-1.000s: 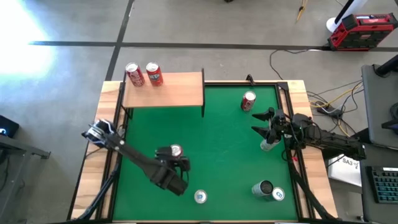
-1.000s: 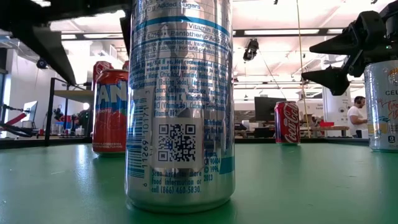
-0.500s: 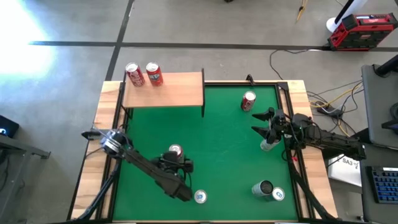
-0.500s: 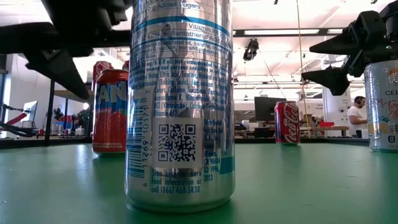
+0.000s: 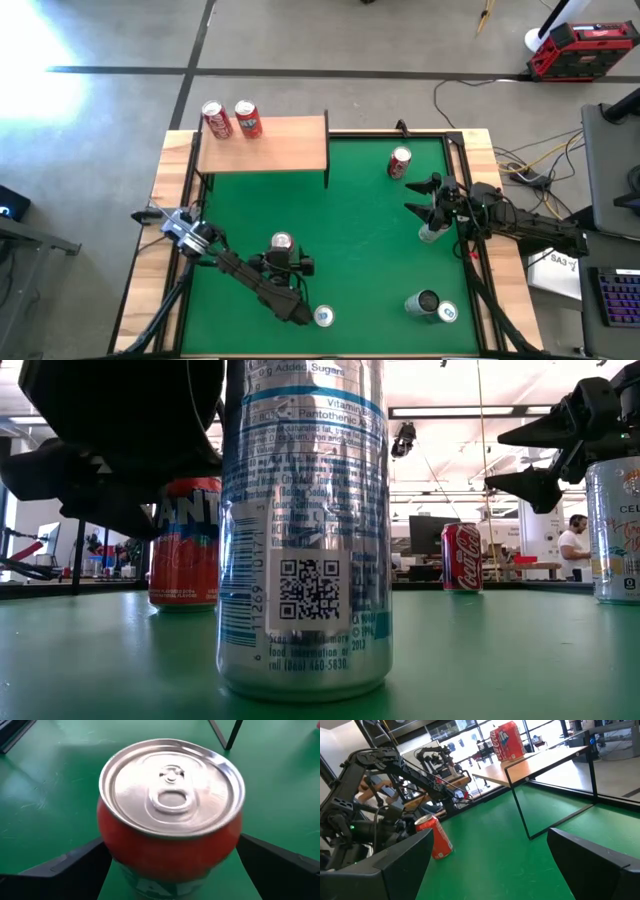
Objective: Place canned beverage on shelf
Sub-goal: Put the red soda can aligned with the other red soda can on the shelf
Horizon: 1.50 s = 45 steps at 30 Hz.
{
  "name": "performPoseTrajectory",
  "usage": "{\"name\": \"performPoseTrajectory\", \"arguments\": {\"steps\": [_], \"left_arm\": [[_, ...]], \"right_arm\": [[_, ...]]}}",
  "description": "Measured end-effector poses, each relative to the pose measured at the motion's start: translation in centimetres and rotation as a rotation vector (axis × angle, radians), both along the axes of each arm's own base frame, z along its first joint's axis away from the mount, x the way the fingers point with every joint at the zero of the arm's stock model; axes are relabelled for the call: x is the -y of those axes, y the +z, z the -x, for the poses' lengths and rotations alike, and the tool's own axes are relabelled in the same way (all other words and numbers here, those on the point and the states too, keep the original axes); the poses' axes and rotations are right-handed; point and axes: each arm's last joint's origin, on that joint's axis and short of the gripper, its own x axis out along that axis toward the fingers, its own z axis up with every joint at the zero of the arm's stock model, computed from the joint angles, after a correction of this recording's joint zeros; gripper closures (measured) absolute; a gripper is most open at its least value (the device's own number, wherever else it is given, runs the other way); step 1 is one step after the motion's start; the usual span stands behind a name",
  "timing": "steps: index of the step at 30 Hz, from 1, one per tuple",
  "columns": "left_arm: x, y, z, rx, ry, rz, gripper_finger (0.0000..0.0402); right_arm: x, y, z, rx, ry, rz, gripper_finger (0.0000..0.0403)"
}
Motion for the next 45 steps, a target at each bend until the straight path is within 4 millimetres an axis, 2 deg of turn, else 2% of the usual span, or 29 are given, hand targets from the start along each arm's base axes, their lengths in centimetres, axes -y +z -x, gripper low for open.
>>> {"name": "performPoseTrajectory", "arguments": {"steps": [6,13,21,24,31,36,45], "left_arm": [[-0.3,-0.5,0.3,-0.008,-0.006,-0.026,0.0030],[-0.5,-0.7,0.6,0.028,-0.004,-0.057,0.0121],[-0.4,-0.1,0.5,0.036,-0.006,-0.034,0.0122],[-0.4,1.6,0.6,0.034,-0.017,0.004,0.0122],[-1.7,7.6,2.1,0.057,-0.077,0.089,0.0122],[-4.4,11.6,3.7,0.057,-0.118,0.117,0.0122],[-10.9,17.9,7.1,0.057,-0.188,0.038,0.0122]], "right_arm": [[0.0,0.0,0.0,0.000,0.000,0.000,0.0021],[0.0,0.0,0.0,0.000,0.000,0.000,0.0021],[0.0,0.0,0.0,0.000,0.000,0.000,0.0021],[0.0,0.0,0.0,0.000,0.000,0.000,0.0021],[0.0,0.0,0.0,0.000,0.000,0.000,0.0021],[0.0,0.0,0.0,0.000,0.000,0.000,0.0021],[0.0,0.0,0.0,0.000,0.000,0.000,0.0021]]}}
